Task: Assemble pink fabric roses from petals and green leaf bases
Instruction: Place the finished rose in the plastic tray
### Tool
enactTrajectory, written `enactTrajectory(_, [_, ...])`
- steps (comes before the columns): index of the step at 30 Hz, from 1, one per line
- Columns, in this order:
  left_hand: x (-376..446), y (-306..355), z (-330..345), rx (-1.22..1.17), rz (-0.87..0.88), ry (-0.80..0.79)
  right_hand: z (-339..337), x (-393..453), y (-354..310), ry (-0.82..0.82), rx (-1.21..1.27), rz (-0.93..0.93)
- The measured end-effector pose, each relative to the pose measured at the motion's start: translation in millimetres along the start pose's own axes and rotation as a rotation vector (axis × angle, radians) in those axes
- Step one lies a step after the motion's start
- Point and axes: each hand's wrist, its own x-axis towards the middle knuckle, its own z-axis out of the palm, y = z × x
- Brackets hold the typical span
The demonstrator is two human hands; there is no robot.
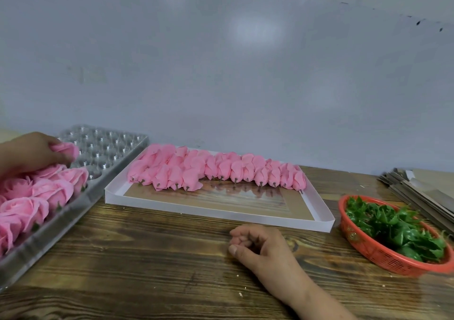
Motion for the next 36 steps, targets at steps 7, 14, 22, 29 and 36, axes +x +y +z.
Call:
enactTrajectory(7, [-41, 65, -10, 0.112, -0.041, -0.047, -1, -1, -1, -0.007, -0.004, 0.004])
enactTrajectory(14, [-63, 93, -10, 0.207, 0.064, -0.084, -1, 0, -3, -0.013, -0.001, 0.015])
enactTrajectory(22, [-69, 103, -15, 0.121, 0.108, -0.023, -2, -1, -4, -0.021, -0.006, 0.015])
enactTrajectory(29, [-68, 87, -17, 0.069, 0.038, 0.033, -2, -1, -2, -0.018, -0.013, 0.013])
enactTrajectory(36, [-55, 80, -19, 0.059, 0.026, -0.018, -2, 0, 0, -0.012, -0.007, 0.016])
